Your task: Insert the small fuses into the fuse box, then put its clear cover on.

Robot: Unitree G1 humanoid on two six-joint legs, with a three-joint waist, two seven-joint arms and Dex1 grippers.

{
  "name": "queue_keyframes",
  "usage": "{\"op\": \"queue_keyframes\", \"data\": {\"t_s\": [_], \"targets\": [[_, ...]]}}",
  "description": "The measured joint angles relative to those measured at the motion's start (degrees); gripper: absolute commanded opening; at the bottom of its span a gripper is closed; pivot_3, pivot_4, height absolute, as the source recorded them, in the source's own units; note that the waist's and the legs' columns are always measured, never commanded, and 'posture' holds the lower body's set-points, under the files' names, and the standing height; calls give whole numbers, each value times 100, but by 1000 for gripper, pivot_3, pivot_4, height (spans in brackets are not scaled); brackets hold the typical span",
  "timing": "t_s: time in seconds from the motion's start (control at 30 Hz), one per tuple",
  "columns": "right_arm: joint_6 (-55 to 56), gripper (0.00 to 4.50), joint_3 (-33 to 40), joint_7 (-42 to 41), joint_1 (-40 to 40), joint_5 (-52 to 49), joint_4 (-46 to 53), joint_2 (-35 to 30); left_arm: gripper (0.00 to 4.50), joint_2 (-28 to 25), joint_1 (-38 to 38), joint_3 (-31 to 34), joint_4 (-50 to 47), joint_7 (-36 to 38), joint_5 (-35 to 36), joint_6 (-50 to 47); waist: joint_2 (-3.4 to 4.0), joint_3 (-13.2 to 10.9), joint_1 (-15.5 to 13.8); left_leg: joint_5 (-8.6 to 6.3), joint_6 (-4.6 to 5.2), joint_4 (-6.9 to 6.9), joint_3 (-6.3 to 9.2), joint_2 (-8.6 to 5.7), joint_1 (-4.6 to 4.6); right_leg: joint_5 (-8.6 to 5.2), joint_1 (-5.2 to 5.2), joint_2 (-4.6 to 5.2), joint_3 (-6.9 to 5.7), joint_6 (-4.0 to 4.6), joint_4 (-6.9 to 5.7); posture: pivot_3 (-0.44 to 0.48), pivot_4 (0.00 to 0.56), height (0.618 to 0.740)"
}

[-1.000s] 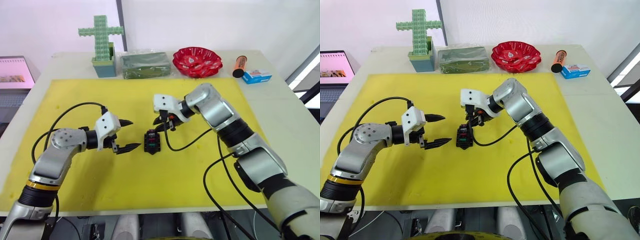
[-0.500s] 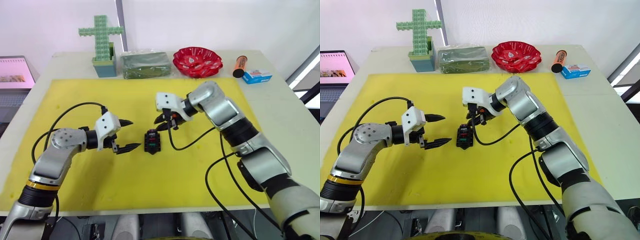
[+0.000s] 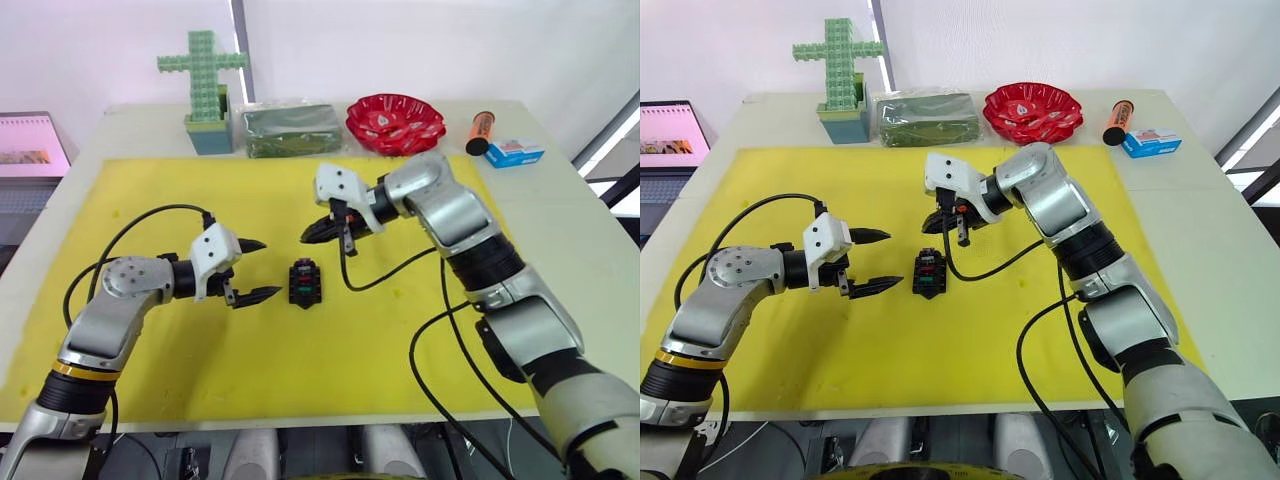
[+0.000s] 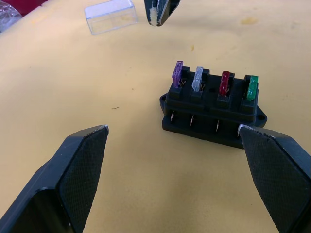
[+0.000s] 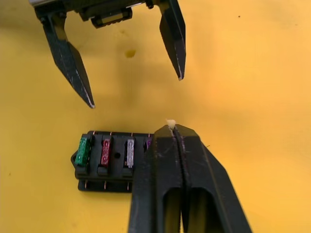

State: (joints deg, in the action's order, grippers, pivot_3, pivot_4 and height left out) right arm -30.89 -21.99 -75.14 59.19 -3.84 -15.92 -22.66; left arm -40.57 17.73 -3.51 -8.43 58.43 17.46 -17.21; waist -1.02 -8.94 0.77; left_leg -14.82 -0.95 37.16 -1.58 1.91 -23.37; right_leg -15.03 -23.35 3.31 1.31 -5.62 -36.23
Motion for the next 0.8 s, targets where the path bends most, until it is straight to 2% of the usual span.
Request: {"op": "queue_keyframes", "data": {"t_s": [0.8], "targets": [[41,48,40,501,-678,-340,80,137,4500,0,2,0,4,5,-4,4,0,0,4,0,0,0,1,0,0,0,0,0,0,0,0,0,150,740]]}}
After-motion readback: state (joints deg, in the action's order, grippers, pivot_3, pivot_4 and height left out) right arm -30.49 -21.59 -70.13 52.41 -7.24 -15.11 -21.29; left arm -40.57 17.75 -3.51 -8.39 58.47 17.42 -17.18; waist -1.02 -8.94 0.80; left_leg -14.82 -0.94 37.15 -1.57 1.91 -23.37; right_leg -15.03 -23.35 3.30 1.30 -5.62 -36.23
